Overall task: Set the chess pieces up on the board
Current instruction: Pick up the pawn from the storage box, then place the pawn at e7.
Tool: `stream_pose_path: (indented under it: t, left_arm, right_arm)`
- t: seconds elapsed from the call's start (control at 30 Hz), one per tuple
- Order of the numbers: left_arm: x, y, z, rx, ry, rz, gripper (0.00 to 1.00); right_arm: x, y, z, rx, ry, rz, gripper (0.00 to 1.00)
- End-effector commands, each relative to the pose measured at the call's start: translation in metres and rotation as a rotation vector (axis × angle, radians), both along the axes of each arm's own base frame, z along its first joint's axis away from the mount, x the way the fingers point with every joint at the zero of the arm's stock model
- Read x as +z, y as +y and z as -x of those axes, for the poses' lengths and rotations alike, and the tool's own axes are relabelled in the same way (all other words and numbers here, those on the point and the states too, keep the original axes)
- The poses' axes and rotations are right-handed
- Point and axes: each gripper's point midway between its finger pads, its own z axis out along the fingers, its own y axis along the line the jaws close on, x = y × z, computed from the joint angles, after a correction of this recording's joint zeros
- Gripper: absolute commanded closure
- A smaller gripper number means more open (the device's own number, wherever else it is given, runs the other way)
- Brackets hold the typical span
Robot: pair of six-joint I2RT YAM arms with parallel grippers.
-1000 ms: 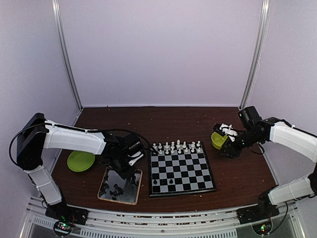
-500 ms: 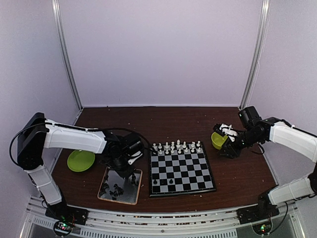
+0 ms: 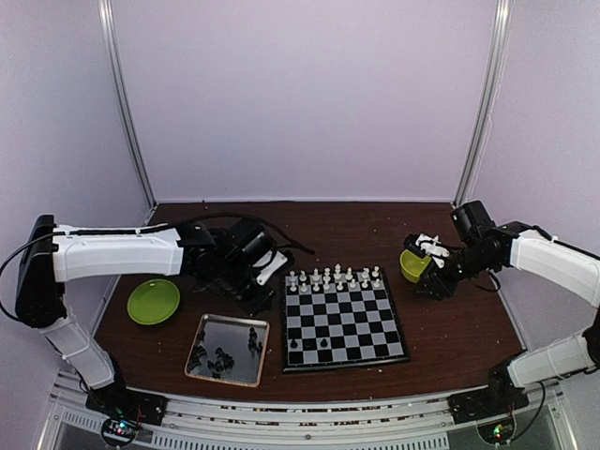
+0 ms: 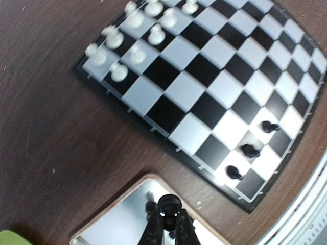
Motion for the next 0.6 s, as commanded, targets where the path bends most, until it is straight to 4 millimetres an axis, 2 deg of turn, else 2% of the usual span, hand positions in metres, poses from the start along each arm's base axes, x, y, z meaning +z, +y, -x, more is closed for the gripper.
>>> stream_pose_path:
  t: [0.0, 0.07, 0.13, 0.4, 0.57]
  left_arm:
    - [0.044, -0.073, 0.015, -0.233, -0.082, 0.175, 0.99]
    - [0.055, -0.096, 0.017, -0.297, -0.094, 0.196, 0.99]
    - [0.052, -0.111, 0.02, -0.352, -0.087, 0.181, 0.99]
    - [0.009, -0.157, 0.037, -0.536, -0.073, 0.025, 0.99]
    - [-0.006, -0.169, 0.039, -0.576, -0.078, -0.042, 0.99]
  right_arm:
    - [0.007, 0.001, -0.003, 0.005, -0.026, 0.003, 0.46]
    - [0.007, 0.0, -0.004, -0.002, -0.028, 0.006, 0.47]
    - [0.007, -0.003, -0.005, -0.014, -0.033, 0.019, 0.47]
    - [0.007, -0.005, -0.01, -0.038, -0.041, 0.029, 0.47]
    - [0.002, -0.006, -0.01, -0.04, -0.02, 0.042, 0.48]
